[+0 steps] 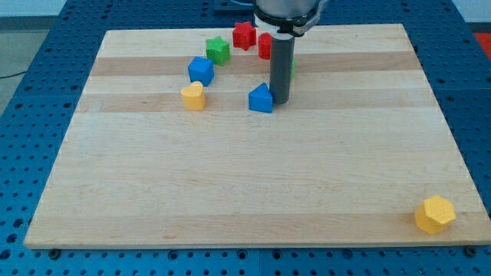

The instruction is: Move the triangle parallel to the right of the heart

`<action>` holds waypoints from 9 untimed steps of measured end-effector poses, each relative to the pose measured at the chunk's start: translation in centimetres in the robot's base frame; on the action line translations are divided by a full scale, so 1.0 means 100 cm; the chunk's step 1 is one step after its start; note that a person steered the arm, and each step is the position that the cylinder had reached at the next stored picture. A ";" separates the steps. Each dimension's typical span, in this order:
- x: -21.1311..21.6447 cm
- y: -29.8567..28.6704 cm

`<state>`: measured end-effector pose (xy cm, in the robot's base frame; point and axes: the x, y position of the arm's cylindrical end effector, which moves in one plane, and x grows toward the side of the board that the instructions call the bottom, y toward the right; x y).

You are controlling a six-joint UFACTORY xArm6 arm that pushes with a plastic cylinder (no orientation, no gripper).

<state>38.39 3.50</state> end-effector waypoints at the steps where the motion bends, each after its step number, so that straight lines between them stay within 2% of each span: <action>1: -0.001 0.001; 3: 0.005 0.013; 5: -0.008 -0.027; 6: -0.015 -0.020; 7: -0.005 0.012; 8: 0.037 0.069; 9: 0.046 0.096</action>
<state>43.03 13.08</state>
